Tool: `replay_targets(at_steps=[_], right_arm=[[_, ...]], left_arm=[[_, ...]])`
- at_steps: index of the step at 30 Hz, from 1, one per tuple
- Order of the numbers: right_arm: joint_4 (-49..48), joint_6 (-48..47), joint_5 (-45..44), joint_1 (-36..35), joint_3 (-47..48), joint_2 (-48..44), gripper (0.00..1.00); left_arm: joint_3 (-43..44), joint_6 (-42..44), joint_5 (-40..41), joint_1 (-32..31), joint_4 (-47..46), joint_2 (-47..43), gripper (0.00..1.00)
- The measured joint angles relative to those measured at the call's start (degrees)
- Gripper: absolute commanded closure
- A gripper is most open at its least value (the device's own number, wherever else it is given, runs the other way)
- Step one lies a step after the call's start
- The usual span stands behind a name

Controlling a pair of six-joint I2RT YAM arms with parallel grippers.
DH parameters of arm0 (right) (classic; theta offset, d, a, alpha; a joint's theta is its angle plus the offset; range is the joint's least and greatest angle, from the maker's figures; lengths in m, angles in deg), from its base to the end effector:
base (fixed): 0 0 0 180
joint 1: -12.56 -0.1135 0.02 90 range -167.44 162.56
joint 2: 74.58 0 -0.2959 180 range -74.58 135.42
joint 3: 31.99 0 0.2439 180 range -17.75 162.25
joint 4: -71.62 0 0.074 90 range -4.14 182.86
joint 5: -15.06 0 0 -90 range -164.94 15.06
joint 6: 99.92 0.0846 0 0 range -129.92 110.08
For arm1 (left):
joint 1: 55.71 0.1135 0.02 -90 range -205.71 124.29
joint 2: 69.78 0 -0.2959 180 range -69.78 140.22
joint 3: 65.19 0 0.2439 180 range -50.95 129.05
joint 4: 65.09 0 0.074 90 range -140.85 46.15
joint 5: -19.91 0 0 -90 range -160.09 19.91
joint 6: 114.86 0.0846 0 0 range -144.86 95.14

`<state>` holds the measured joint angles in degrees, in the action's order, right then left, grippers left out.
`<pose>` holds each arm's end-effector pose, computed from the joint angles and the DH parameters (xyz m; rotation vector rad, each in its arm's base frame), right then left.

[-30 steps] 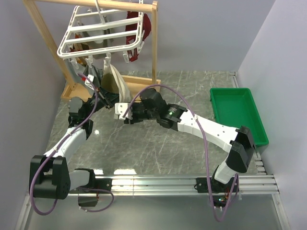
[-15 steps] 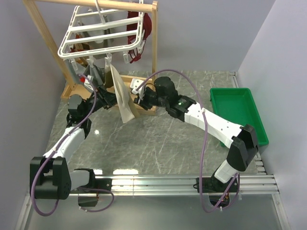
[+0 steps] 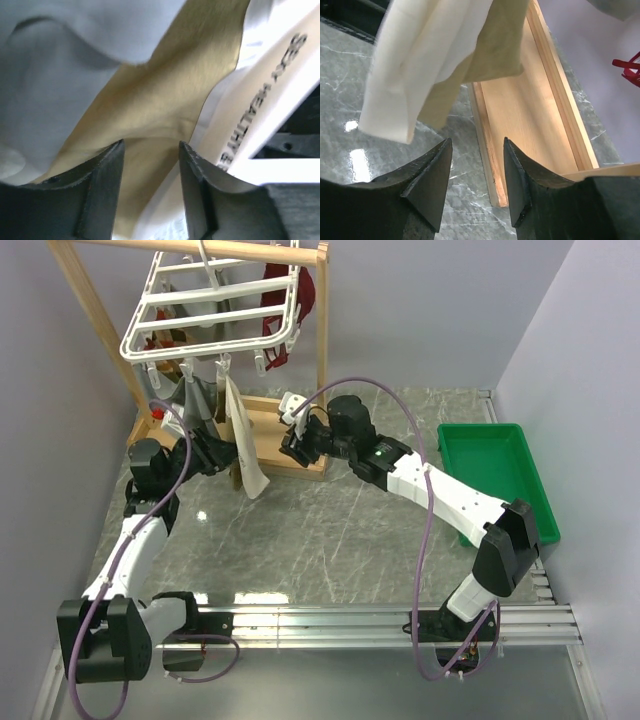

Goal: Clip the underwear to the hanger

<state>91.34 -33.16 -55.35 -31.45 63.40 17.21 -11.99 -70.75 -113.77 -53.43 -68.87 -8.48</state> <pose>0.2826 0.3124 0.3819 -1.2297 1.4136 0.5674 0.2563 -0.0483 0.3285 -0.1140 1.7642 -1.1874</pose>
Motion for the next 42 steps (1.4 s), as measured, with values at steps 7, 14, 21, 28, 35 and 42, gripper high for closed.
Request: replay_targets(at_steps=[7,14,21,28,35,42], right_arm=[[-0.1,1.5,0.5,0.8,0.1,0.0,0.44],[-1.4,3.6,1.9,1.2,0.3,0.6,0.44],[-5.9,12.9,5.1,5.1,3.6,6.9,0.39],[-10.0,26.6,7.8,12.6,4.8,11.5,0.39],[-13.6,32.3,10.9,12.1,5.2,12.3,0.39],[-15.5,34.7,11.9,11.8,5.2,14.0,0.34]], left_arm=[[0.0,5.6,1.9,2.6,7.5,-3.3,0.4],[0.0,7.8,3.0,4.0,9.8,-4.5,0.44],[0.1,7.7,3.3,4.1,7.9,-2.5,0.42],[1.8,7.8,5.7,4.1,7.7,1.3,0.42],[3.1,8.6,8.1,4.1,6.9,3.1,0.43],[3.6,12.0,11.1,4.1,9.0,3.0,0.65]])
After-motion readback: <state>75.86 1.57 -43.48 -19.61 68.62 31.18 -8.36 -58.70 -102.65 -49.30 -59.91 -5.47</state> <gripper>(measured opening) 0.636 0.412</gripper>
